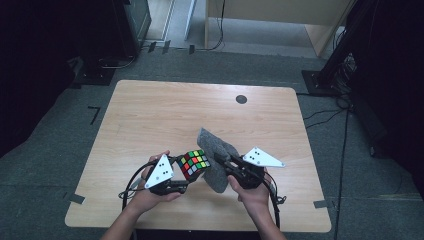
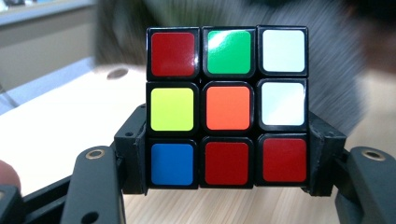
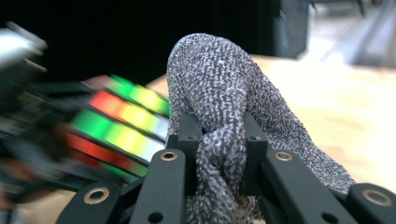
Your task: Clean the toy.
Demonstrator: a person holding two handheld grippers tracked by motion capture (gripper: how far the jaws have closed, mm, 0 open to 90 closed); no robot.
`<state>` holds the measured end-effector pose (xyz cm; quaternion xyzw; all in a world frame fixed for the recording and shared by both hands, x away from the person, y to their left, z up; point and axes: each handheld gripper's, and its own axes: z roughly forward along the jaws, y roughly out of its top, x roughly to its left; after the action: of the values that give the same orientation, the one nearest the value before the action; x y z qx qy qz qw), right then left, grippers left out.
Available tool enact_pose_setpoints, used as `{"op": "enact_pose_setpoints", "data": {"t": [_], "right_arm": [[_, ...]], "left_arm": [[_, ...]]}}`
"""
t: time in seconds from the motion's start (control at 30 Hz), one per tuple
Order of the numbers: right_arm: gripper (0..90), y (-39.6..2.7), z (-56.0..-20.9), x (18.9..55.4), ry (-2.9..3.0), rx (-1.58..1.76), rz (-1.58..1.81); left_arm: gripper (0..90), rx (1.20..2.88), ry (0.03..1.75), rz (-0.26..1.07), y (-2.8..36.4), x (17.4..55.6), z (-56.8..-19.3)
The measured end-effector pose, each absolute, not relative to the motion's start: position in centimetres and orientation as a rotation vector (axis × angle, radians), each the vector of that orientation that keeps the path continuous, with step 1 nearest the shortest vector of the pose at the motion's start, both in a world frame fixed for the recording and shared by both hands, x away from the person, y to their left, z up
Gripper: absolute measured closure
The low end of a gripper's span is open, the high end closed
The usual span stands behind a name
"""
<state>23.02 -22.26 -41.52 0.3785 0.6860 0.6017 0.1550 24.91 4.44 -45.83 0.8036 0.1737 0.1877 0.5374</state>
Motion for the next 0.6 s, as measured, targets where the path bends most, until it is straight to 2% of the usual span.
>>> {"op": "enact_pose_setpoints", "data": {"t": [0.1,0.2,0.27,0.37,0.43,0.6], "right_arm": [[76.4,-20.8,-40.5,21.7,2.018,0.920,1.774],[76.4,-19.7,-41.1,21.7,2.084,0.869,1.718],[76.6,-20.4,-41.9,22.5,2.065,0.962,1.760],[76.7,-21.8,-42.8,23.6,2.038,1.084,1.630],[76.6,-22.9,-43.0,24.0,2.007,1.143,1.693],[75.7,-23.2,-42.7,24.0,1.999,1.057,1.844]], "left_arm": [[34.3,1.923,0.404,0.441,4.0,24.8,-46.0],[34.3,1.914,0.394,0.446,3.9,24.4,-45.6],[34.3,1.892,0.396,0.421,4.3,24.5,-45.6],[34.3,1.810,0.423,0.351,5.2,25.1,-45.3],[34.3,1.750,0.443,0.291,5.9,25.5,-45.1],[34.3,1.686,0.490,0.230,7.1,26.2,-45.1]]}}
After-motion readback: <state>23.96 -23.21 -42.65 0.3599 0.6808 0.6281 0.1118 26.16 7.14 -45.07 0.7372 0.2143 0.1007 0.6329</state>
